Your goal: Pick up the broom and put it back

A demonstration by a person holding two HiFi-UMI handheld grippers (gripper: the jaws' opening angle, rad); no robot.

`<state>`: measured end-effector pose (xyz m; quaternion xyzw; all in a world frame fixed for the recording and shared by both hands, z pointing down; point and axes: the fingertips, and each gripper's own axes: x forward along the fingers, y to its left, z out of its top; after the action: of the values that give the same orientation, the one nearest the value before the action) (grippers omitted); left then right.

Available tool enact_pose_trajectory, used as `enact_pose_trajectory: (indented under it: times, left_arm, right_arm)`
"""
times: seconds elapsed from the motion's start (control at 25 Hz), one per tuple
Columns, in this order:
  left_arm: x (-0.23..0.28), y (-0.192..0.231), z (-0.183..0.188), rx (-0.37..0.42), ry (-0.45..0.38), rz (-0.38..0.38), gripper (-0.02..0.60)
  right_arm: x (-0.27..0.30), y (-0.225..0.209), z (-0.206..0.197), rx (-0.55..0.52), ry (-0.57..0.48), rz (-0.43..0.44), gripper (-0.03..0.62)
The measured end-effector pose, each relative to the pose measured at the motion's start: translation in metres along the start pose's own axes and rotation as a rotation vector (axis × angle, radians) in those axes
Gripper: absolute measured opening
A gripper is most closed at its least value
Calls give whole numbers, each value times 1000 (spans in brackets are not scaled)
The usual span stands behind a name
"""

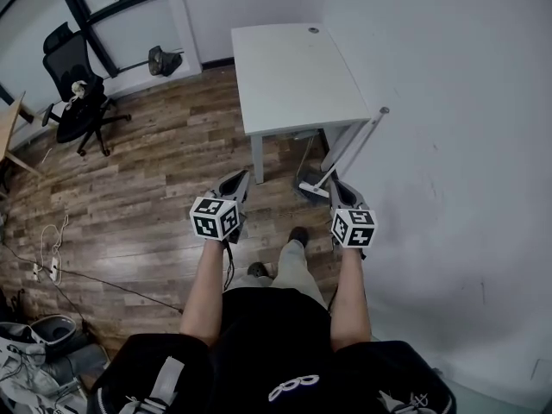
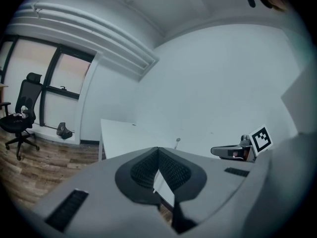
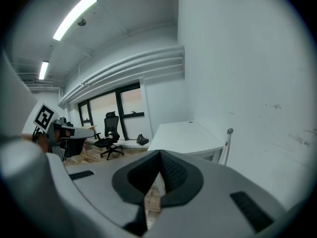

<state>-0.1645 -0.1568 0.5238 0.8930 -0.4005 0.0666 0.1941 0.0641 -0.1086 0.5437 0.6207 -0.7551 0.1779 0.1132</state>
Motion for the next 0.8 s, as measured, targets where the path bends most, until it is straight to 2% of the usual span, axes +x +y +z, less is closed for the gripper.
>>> enact_pose_trajectory:
  times: [0.8]
  left_arm:
    - [-16,16,9,-6,-13,-5,11]
  right_arm:
    - [7,25,4,-4,-8,20,25]
